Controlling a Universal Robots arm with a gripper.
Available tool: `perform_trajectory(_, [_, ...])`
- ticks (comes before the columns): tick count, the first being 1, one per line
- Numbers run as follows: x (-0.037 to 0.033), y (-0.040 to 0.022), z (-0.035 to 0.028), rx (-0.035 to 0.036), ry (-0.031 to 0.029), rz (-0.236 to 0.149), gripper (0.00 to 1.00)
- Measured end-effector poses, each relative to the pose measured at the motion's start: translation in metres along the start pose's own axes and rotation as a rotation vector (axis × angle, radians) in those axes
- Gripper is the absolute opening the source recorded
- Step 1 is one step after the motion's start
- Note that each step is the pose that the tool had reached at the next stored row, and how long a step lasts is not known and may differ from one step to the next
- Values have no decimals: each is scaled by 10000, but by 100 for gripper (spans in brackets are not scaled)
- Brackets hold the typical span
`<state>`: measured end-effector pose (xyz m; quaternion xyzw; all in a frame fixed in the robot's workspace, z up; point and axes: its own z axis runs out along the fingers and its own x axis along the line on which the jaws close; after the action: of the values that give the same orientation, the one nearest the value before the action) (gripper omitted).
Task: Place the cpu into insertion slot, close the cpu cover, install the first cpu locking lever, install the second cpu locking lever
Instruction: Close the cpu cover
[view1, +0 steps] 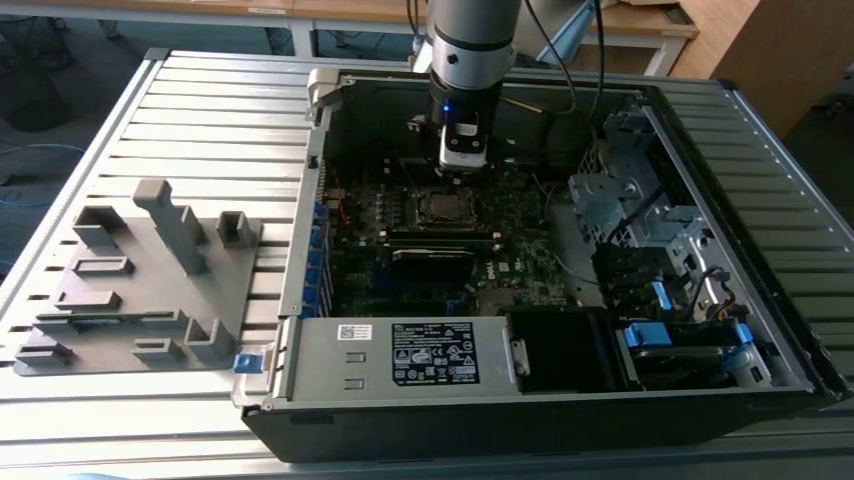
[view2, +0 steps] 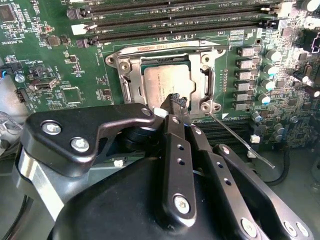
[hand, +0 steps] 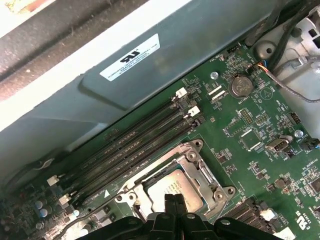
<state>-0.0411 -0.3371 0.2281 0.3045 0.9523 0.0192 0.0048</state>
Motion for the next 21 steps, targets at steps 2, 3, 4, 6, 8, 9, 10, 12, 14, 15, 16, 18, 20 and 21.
perform_trajectory(2, [0,0,0,0,6,-158,11])
perform_trajectory(3, [0,0,0,0,12,-294,11])
perform_trajectory(4, [0,0,0,1,18,-441,11])
perform_trajectory(6, [0,0,0,2,30,-759,11])
perform_trajectory(8, [0,0,0,2,44,-1100,11])
perform_trajectory(9, [0,0,1,2,50,-1272,11])
perform_trajectory(10, [0,0,1,3,57,-1440,11])
perform_trajectory(12, [0,0,1,4,71,-1781,11])
perform_trajectory(14, [0,0,1,5,84,-2137,11])
perform_trajectory(15, [0,0,1,6,91,-2307,11])
perform_trajectory(16, [0,0,1,6,98,-2476,11])
perform_trajectory(18, [0,0,1,7,112,-2813,11])
perform_trajectory(20, [0,0,2,8,125,-3150,11])
perform_trajectory(21, [0,0,2,9,132,-3325,11])
